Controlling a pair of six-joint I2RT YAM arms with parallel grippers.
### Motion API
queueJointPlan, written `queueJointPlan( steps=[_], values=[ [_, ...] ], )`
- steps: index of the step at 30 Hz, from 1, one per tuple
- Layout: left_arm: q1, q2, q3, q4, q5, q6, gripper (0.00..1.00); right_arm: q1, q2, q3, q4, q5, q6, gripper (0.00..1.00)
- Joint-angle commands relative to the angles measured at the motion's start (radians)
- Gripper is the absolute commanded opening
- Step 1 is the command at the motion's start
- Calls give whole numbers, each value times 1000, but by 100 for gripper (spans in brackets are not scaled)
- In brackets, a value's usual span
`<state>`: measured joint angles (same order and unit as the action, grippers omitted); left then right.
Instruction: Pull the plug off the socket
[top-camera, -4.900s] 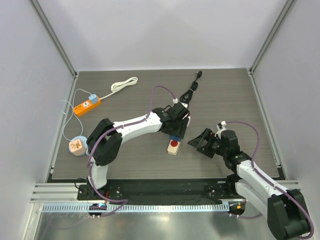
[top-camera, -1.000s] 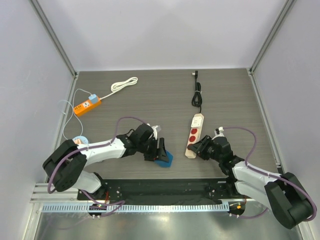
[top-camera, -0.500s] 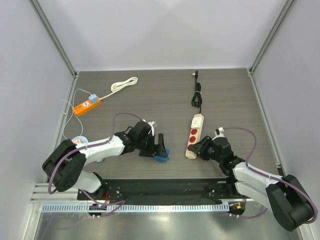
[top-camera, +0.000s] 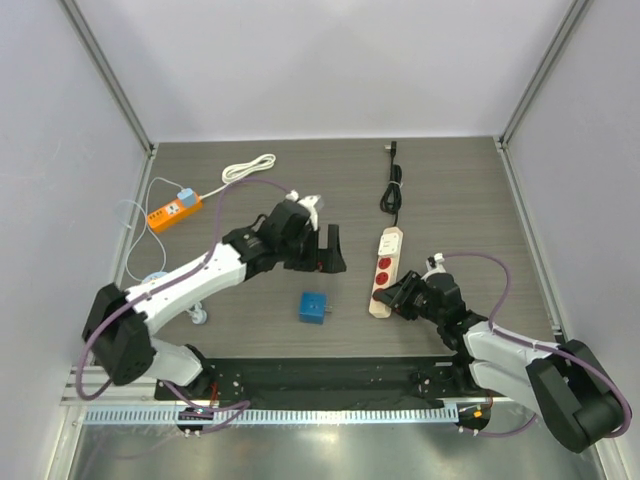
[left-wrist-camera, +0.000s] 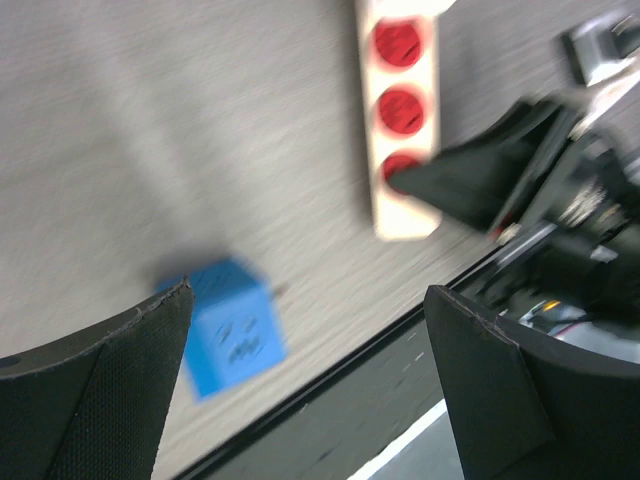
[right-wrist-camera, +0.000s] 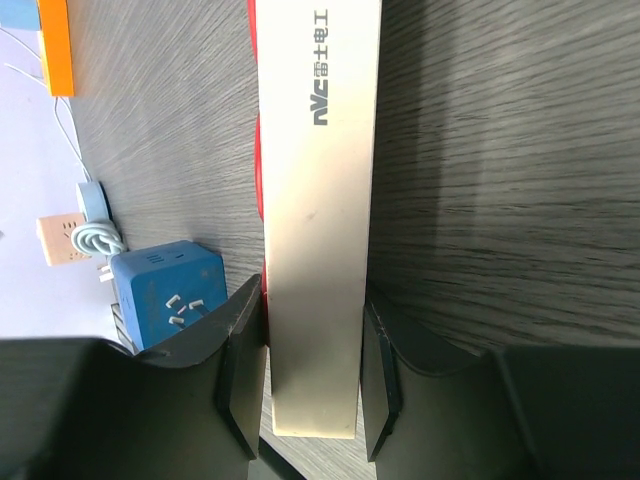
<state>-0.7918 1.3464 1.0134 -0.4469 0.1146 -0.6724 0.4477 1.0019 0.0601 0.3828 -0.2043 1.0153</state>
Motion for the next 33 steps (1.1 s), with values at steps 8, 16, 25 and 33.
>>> queueJointPlan(
  steps=[8,16,25,33],
  values=[
    [-40,485,508,-42,17,-1,96,0,-34,-9,-90,28,-113,1],
    [-95,729,799,-137,-156,40,94,0,-54,-5,-125,32,-121,1],
    [-122,875,950,-150,-173,17,100,-1,-62,-13,-117,22,-113,1],
    [-133,939,970,-153,-174,7,100,0,-57,-8,-104,9,-106,1]
  ],
)
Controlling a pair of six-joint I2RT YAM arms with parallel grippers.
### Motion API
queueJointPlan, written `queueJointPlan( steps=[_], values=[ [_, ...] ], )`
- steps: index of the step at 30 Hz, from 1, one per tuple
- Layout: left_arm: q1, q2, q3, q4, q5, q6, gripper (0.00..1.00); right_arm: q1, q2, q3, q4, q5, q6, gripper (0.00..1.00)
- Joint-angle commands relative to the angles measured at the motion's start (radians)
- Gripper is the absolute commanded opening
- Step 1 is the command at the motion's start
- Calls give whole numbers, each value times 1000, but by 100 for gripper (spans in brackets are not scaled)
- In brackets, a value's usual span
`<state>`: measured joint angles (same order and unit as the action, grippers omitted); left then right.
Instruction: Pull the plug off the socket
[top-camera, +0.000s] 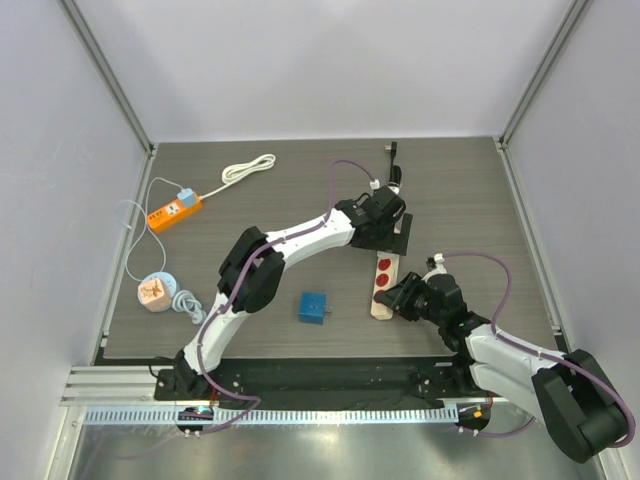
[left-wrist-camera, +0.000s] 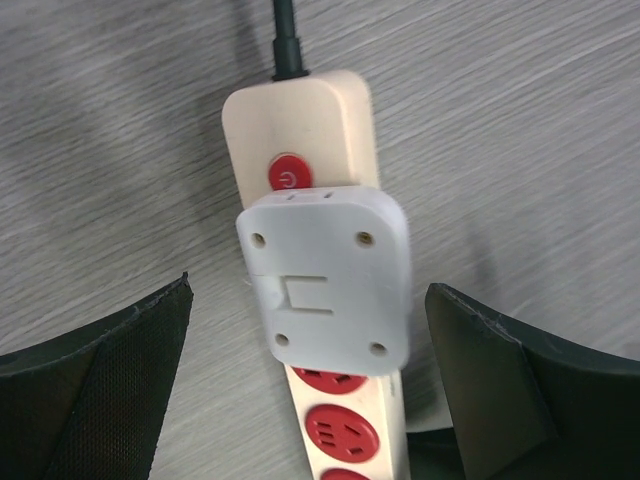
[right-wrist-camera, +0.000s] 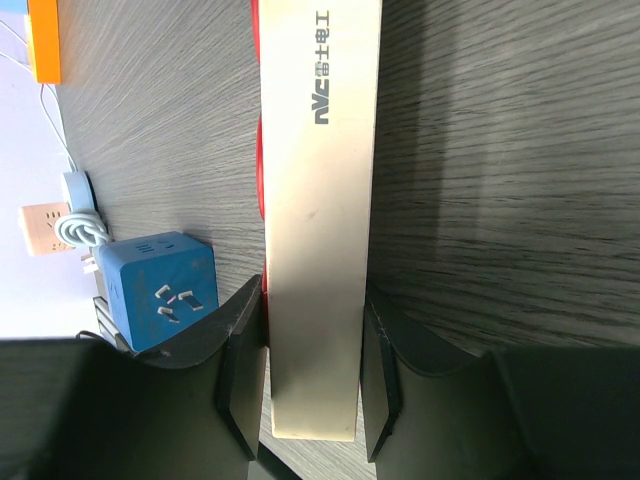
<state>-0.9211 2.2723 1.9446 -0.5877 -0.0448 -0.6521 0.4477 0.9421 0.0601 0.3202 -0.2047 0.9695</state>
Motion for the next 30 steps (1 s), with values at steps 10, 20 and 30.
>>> queueJointPlan(
  steps=[10,20,30],
  values=[
    [1,4,-10,20,35,-1,70,-1,-52,-39,-56,13,-45,1],
    [41,-91,-199,222,275,-63,57,-1,-132,-49,-107,11,-40,1],
    [57,-155,-297,285,289,-86,49,0,-131,-52,-112,-7,-46,1]
  ],
)
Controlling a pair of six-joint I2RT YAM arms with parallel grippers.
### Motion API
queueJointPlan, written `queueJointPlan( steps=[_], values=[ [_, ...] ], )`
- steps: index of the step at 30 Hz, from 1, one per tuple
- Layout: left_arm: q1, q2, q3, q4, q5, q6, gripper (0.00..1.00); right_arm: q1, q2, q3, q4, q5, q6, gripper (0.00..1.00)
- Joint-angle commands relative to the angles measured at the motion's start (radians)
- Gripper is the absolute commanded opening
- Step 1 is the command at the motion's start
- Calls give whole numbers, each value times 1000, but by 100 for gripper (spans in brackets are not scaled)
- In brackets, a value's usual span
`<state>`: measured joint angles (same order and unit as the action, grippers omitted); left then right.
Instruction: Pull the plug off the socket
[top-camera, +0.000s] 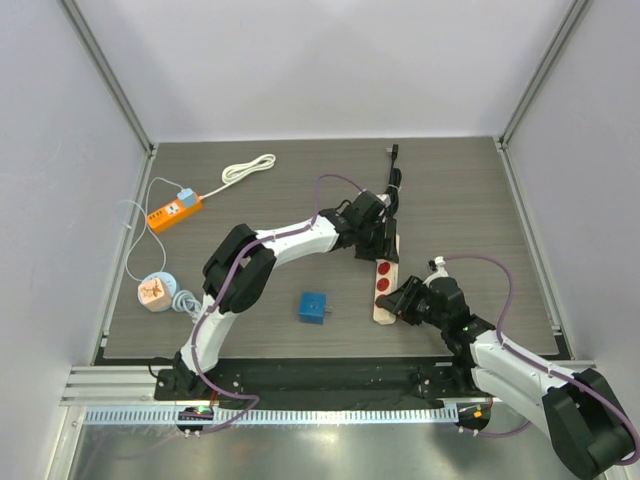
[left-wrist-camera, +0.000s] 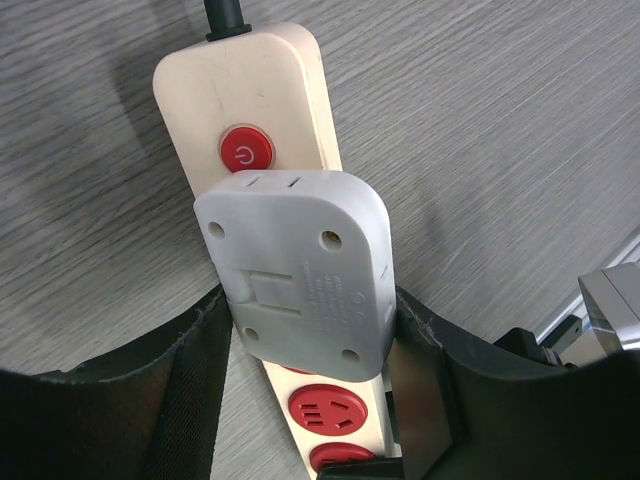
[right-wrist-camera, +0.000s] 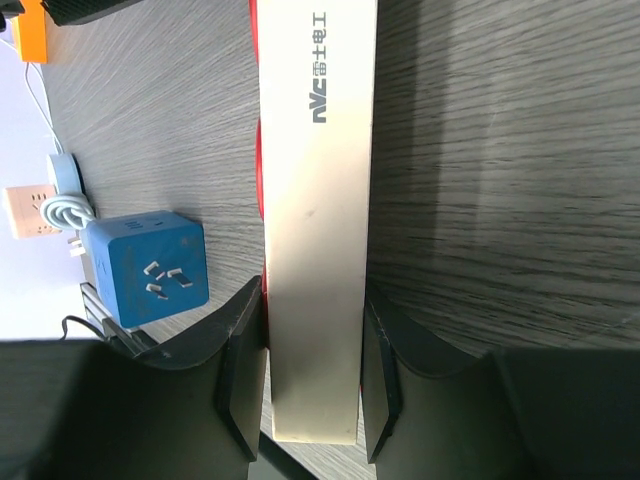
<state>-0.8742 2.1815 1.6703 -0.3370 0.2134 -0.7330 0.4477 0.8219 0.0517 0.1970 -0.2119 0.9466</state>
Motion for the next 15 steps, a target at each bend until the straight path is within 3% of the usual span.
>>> queueJointPlan(
  steps=[1,7,11,15],
  values=[
    [15,-66,-33,41,34,-6,48,0,-7,-39,4,-1,-25,1],
    [35,-81,-26,20,15,18,53,-1,-13,-44,4,3,-28,1],
    [47,-91,-29,15,1,33,64,-1,-7,-41,4,8,-32,1],
    [66,-86,-27,12,11,32,64,0,5,-36,4,8,-37,1]
  ],
)
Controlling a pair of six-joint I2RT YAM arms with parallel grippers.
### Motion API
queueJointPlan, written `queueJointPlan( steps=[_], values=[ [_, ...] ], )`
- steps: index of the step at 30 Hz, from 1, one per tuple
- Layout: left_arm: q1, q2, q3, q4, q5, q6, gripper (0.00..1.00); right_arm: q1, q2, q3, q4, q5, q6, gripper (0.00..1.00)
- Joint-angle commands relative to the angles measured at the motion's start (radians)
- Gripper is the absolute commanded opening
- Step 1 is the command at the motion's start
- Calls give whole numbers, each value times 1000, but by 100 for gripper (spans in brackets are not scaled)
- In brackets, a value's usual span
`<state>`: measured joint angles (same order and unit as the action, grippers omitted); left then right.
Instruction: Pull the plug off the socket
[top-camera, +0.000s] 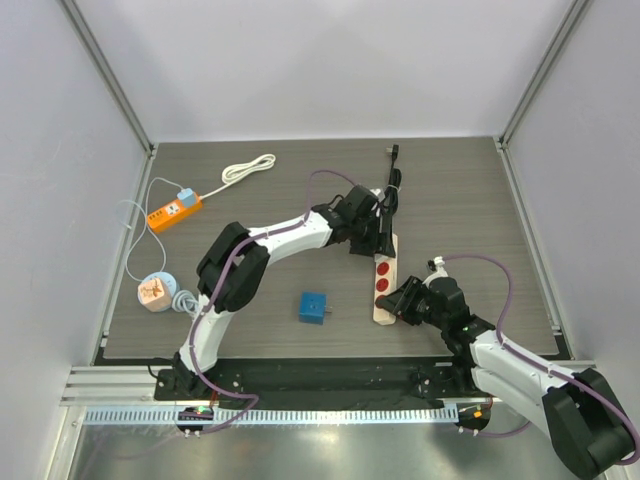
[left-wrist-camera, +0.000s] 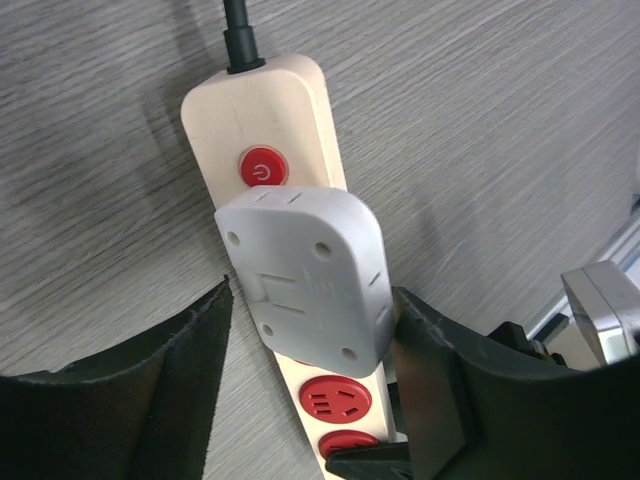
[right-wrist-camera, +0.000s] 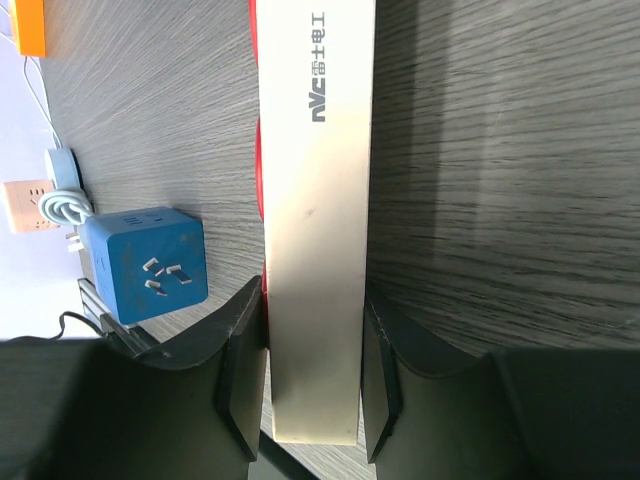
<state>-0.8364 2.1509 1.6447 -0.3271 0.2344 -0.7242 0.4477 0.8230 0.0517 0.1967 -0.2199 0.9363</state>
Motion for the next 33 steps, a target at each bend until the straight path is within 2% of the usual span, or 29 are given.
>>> queueJointPlan(
  steps=[1,4,7,13,23,24,27,33],
  values=[
    [36,-60,-3,2,-6,23,62,-1,5,-36,4,16,-25,1],
    [39,-63,-8,7,-6,23,59,-1,7,-39,4,19,-28,1],
    [40,-62,-6,8,-1,28,52,-1,5,-39,4,21,-27,1],
    [42,-60,-25,7,3,34,26,-1,7,-41,6,24,-25,1],
    [49,-65,-37,3,16,43,13,0,10,-36,0,39,-22,1],
    [49,-66,-40,2,20,43,10,-1,13,-33,-5,42,-25,2],
    [49,-77,-55,3,34,40,0,-1,18,3,-45,57,-57,18],
    [49,-102,-97,36,71,20,0,-35,57,134,-146,51,-142,42]
  ],
)
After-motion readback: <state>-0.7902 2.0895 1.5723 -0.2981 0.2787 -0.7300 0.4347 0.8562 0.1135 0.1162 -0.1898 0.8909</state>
